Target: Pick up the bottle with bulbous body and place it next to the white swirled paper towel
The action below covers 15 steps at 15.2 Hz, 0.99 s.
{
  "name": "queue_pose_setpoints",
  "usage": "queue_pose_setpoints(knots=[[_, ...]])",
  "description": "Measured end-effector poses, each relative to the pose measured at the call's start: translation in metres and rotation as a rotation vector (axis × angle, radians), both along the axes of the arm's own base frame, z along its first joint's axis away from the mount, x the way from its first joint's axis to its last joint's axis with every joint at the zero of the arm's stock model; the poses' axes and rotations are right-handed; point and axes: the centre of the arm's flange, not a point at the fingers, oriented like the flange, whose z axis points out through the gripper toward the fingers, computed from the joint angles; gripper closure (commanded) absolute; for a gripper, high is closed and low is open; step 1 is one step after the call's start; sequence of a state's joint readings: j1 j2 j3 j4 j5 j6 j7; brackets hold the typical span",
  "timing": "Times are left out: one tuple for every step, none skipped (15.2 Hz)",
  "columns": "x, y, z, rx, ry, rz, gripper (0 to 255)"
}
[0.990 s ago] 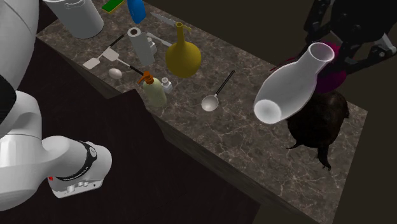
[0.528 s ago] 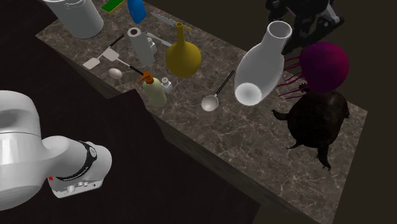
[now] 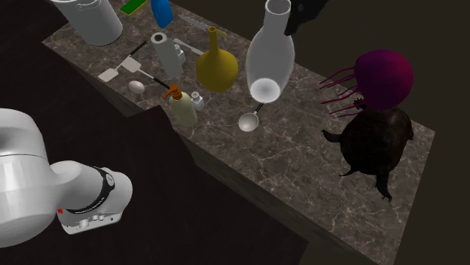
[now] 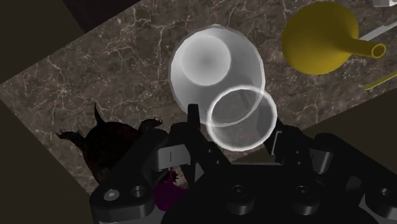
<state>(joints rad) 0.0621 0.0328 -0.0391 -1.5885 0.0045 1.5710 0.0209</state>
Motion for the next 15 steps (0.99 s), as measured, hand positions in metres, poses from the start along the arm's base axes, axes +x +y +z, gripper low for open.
queue_pose_setpoints(knots=[[-0.009, 0.015, -0.002, 0.000, 0.000, 0.000, 255], [-0.012, 0.026, -0.003, 0.000, 0.000, 0.000, 255], [-0.018, 0.036, -0.003, 0.000, 0.000, 0.000, 255], [-0.025, 0.051, -0.001, -0.001, 0.000, 0.000, 255], [-0.030, 0.064, -0.001, -0.001, 0.000, 0.000, 255], [-0.037, 0.075, -0.002, -0.001, 0.000, 0.000, 255], [-0.042, 0.088, -0.003, -0.001, 0.000, 0.000, 255], [-0.049, 0.099, -0.003, -0.001, 0.000, 0.000, 255], [-0.053, 0.110, -0.003, -0.001, 0.000, 0.000, 255], [-0.059, 0.119, -0.003, -0.001, 0.000, 0.000, 255], [-0.066, 0.132, -0.002, -0.001, 0.000, 0.000, 255], [-0.073, 0.145, -0.001, -0.001, 0.001, 0.000, 255], [-0.077, 0.158, -0.004, -0.001, 0.000, 0.000, 255], [-0.083, 0.170, -0.003, -0.001, 0.001, 0.000, 255], [-0.088, 0.182, -0.003, -0.001, 0.000, 0.000, 255]])
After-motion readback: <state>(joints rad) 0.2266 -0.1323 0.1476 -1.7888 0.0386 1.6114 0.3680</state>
